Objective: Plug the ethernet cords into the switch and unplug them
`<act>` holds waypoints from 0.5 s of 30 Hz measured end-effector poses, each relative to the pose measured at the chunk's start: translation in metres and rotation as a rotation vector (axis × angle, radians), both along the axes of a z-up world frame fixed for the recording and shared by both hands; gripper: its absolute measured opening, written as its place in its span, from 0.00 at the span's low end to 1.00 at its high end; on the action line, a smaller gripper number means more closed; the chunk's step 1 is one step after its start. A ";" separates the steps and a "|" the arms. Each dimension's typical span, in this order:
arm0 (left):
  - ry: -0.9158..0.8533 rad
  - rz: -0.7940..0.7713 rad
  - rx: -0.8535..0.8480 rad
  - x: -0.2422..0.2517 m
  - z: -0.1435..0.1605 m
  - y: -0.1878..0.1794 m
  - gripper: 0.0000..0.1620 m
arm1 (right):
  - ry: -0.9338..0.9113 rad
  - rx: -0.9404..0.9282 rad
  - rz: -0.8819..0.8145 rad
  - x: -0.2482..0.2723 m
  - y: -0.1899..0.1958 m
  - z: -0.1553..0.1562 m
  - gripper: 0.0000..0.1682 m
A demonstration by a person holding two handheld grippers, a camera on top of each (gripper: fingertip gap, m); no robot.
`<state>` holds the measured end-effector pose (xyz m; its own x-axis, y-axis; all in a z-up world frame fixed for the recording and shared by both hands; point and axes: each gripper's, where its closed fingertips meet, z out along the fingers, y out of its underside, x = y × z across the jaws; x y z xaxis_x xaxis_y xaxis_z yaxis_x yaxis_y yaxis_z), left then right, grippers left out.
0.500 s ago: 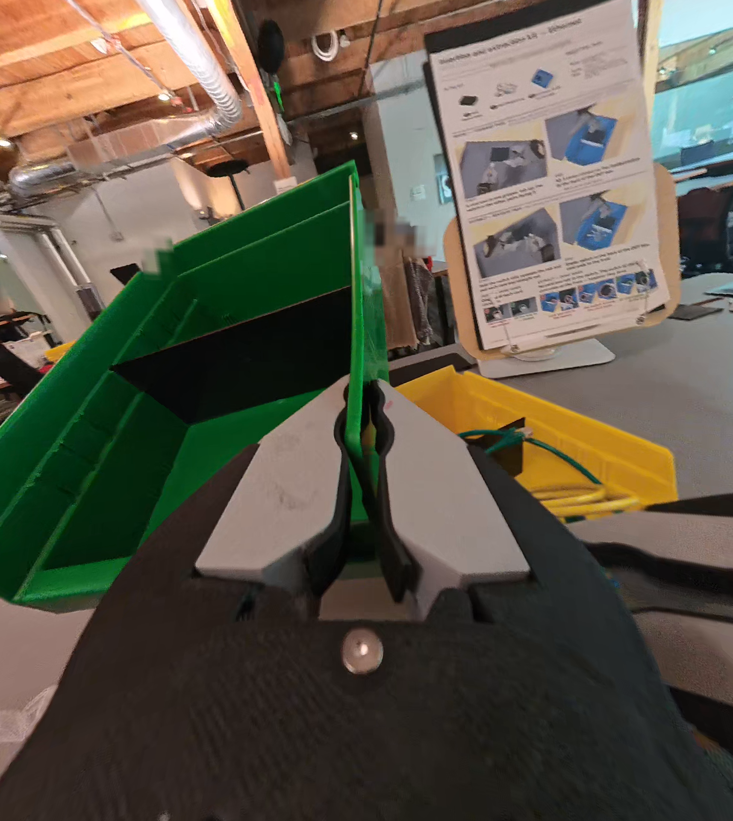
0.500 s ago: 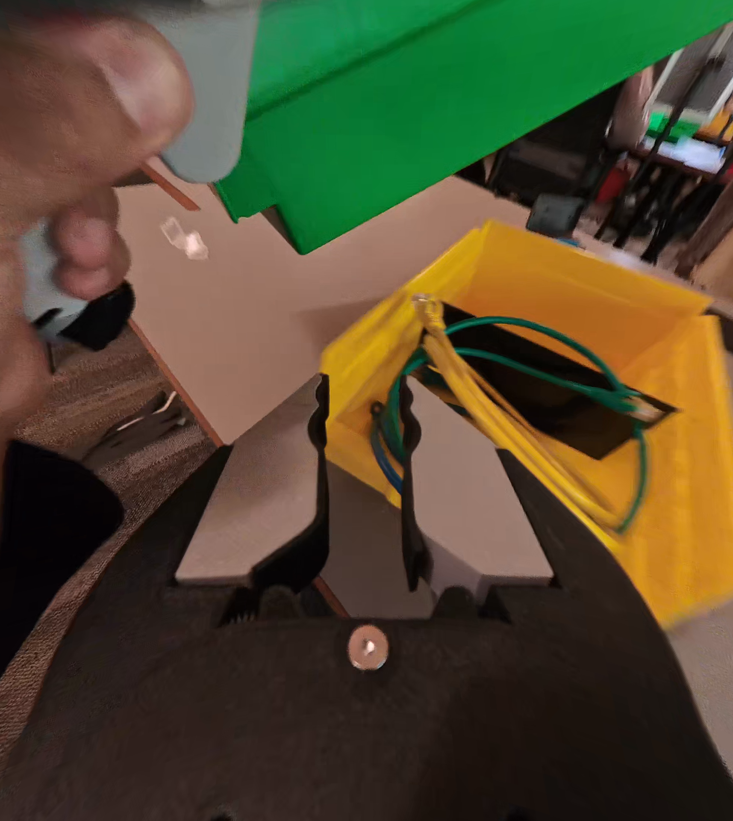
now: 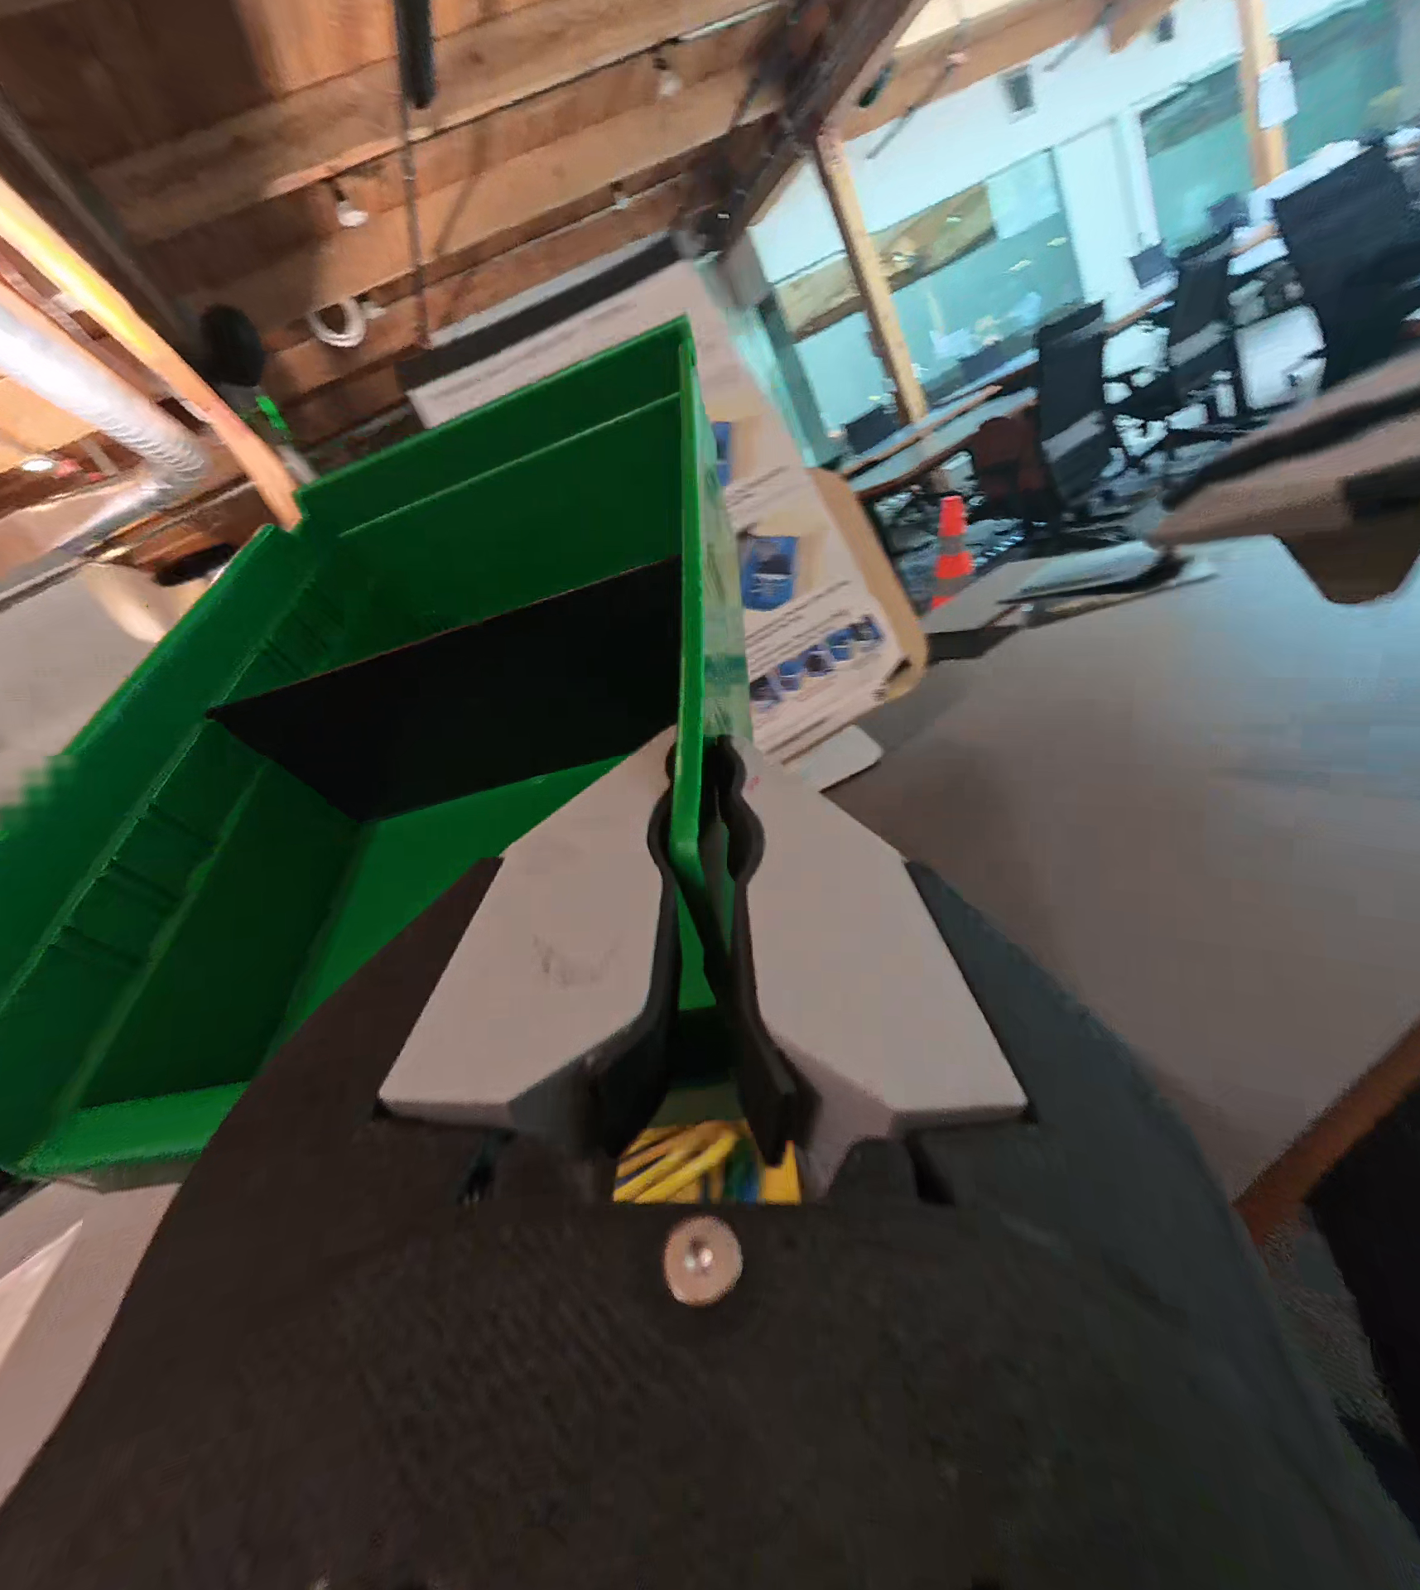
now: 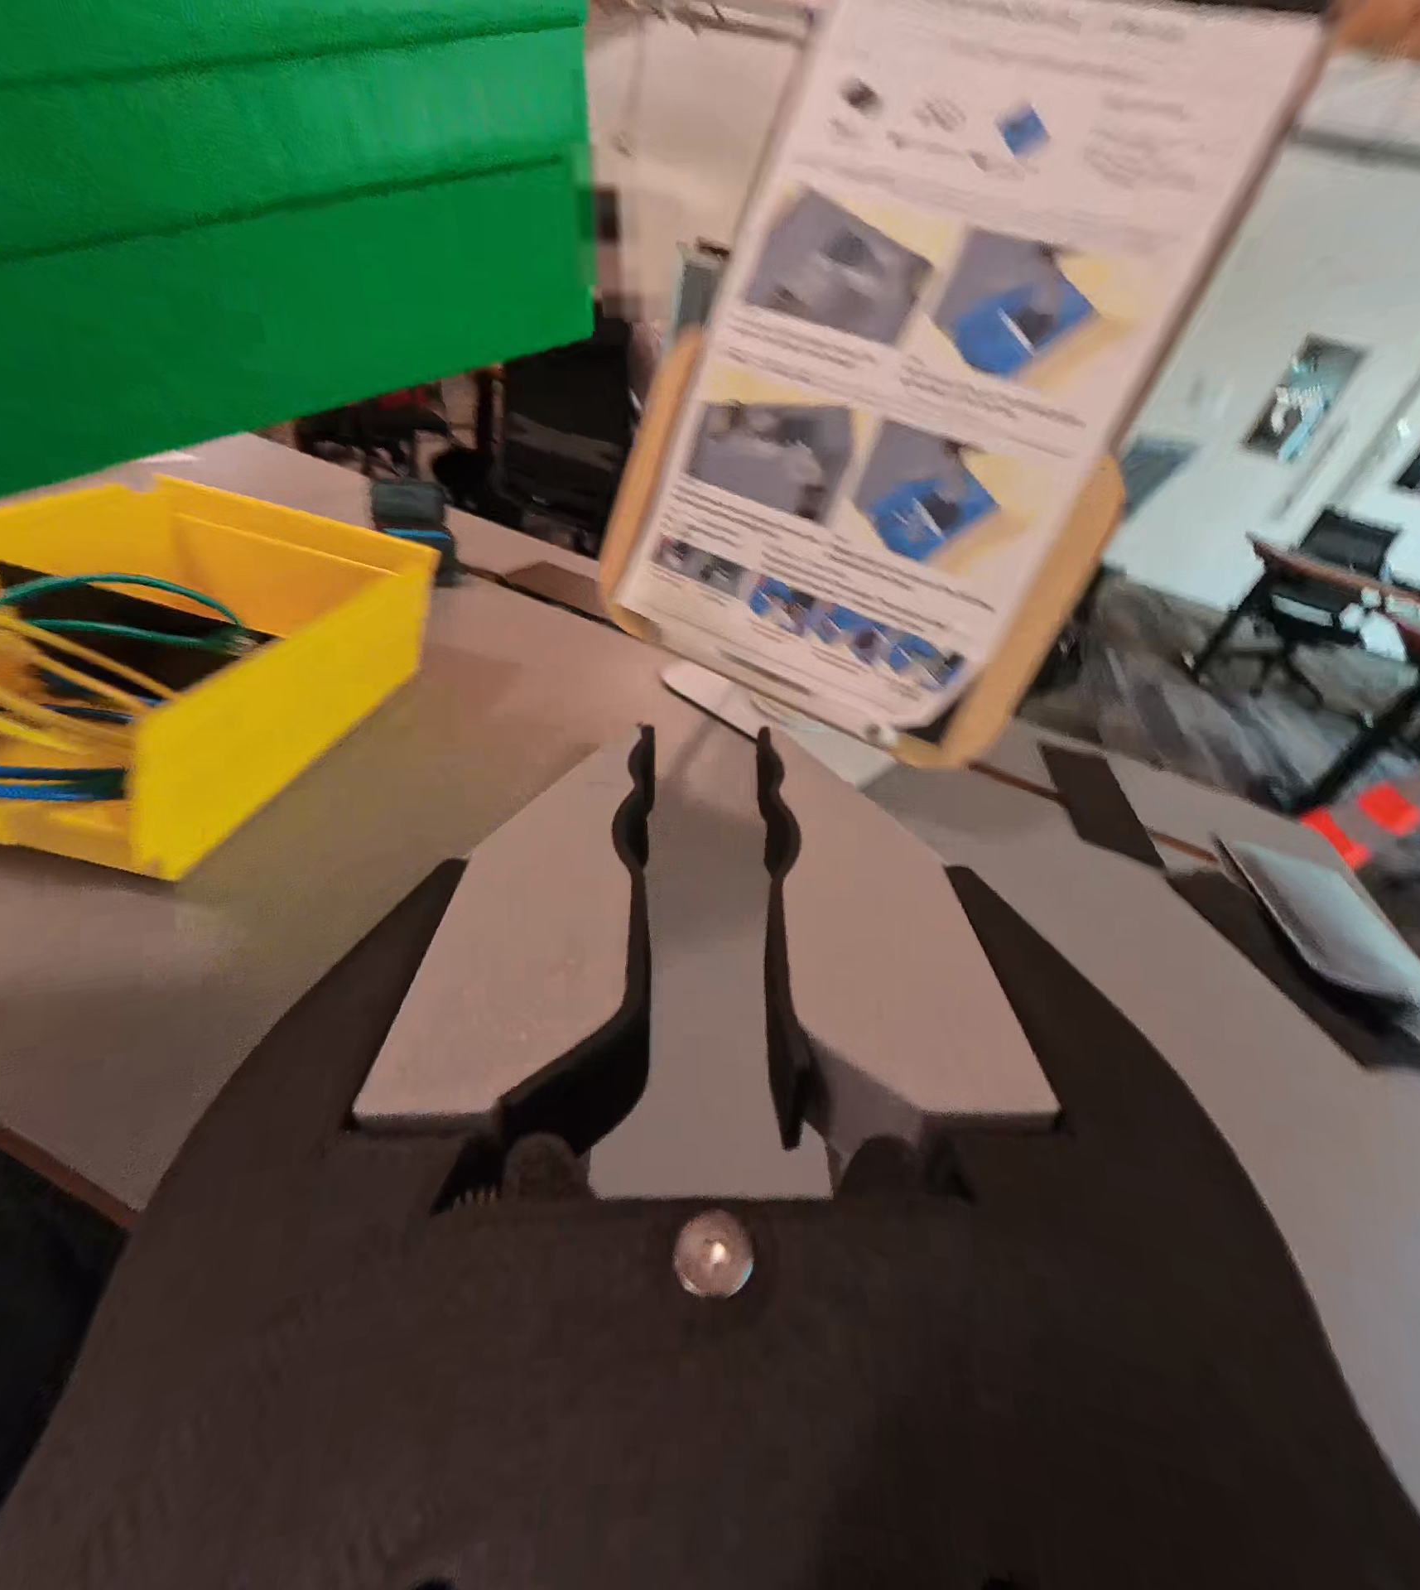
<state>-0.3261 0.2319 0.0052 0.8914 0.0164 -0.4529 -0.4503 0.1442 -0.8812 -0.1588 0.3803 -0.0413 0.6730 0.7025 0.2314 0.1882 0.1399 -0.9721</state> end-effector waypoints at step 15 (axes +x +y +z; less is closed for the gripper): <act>-0.178 -0.383 -0.609 0.227 -0.186 0.155 0.07 | -0.156 -0.466 -0.067 0.083 0.101 -0.112 0.21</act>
